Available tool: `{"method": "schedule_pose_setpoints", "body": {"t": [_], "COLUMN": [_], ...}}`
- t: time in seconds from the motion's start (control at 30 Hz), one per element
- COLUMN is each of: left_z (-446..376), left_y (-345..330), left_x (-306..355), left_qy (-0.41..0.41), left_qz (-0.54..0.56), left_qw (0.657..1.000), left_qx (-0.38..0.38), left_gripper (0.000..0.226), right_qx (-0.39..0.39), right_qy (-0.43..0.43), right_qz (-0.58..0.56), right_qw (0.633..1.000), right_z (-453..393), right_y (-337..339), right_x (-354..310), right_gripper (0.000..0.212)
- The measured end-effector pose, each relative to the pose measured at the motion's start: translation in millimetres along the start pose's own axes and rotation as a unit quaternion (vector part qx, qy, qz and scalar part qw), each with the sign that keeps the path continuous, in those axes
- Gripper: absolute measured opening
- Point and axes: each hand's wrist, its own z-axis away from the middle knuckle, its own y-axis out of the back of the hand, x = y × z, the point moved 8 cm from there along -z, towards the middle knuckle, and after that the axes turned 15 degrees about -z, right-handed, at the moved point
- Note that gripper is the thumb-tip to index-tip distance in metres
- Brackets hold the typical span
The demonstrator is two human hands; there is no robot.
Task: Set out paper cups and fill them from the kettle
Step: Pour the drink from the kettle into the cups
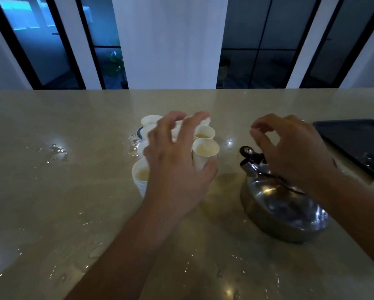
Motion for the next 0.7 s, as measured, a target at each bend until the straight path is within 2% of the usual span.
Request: {"method": "schedule_pose_setpoints", "body": {"t": [0.13,0.3,0.37,0.53,0.7], "left_z": [-16,-23,-26,-36,-45], "left_y": [-40,-101,-123,-152,-151], "left_x": [44,78,87,107,119], "left_qy": [-0.046,-0.102,-0.121,-0.179,-0.249], "left_qz": [0.012,-0.11,-0.159,-0.243,-0.323], "left_qw": [0.995,0.958,0.938,0.911,0.872], "left_qx": [-0.088,-0.245,-0.283,-0.279,-0.272], "left_gripper": [0.057,0.046,0.046,0.041,0.016], "right_qx": [-0.002,-0.004,0.007,0.044,0.003], "right_qy": [-0.082,-0.173,-0.191,-0.184,-0.181], "right_qz": [0.019,-0.099,-0.144,-0.144,-0.126], "right_qw": [0.996,0.98,0.971,0.971,0.975], "right_z": [6,34,40,44,39], "right_y": [29,29,25,27,28], "right_x": [58,106,114,116,114], "right_gripper": [0.034,0.025,0.021,0.025,0.035]}}
